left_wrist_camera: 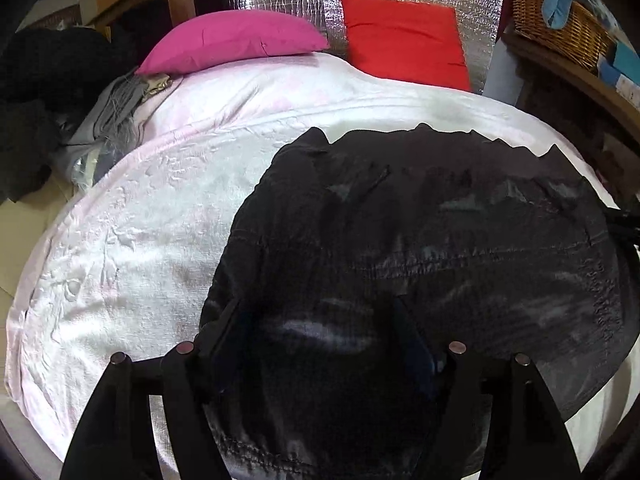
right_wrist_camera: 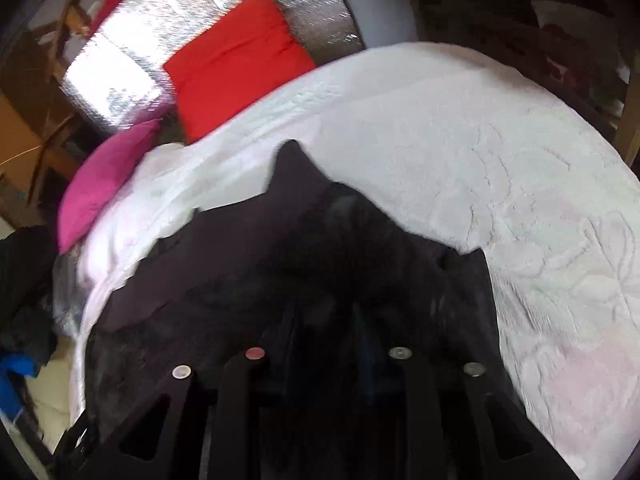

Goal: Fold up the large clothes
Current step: 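Lower the folded jacket onto the bed and press it flat with both grippers, then open both grippers and pull them back from the folded jacket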

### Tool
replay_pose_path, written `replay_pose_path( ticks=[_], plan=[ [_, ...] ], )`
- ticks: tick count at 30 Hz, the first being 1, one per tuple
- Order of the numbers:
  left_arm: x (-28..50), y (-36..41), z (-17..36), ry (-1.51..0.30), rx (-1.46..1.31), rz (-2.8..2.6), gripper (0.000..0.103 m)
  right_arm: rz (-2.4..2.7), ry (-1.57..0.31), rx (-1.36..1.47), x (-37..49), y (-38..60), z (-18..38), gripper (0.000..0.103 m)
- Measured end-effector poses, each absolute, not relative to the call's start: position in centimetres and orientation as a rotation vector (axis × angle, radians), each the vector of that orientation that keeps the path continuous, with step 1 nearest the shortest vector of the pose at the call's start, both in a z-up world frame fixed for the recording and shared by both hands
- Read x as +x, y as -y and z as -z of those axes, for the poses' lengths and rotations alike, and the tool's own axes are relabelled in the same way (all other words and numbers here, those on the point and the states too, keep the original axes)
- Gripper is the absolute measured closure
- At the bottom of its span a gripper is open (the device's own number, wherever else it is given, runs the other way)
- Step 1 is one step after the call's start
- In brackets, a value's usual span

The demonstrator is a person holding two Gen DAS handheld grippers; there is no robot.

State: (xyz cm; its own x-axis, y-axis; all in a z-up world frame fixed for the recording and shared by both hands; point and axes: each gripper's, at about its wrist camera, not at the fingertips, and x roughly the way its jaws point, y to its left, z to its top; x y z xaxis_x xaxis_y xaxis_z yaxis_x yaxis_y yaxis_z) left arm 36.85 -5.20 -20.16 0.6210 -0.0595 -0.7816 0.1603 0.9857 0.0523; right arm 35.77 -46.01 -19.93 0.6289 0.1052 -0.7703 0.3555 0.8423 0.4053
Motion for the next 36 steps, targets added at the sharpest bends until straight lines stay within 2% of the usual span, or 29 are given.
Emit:
replay_pose_path(
  ticks=[6,11,17,23,29,36],
  plan=[
    [35.6,5.2,19.8,-0.87,0.156,0.11,0.029,0.12,-0.878,0.484,31.4,43.4,18.3,0.072],
    [35.0,5.7,19.9,-0.856,0.177,0.098,0.028,0.11,-0.939,0.481,28.6,41.7,20.2,0.072],
    [34.8,5.9,19.9,-0.847,0.195,0.085,0.028,0.137,-0.962,0.425,28.0,40.7,20.3,0.072],
    [34.7,6.0,19.9,-0.839,0.217,0.076,0.024,0.073,-0.878,0.422,26.8,38.8,18.5,0.072],
    [34.6,5.9,20.0,-0.834,0.233,0.059,0.019,0.069,-0.983,0.298,28.4,36.6,20.6,0.068],
    [32.2,5.6,17.8,-0.821,0.16,0.013,0.019,0.067,-0.847,0.37,24.0,36.3,17.3,0.066]
  ],
)
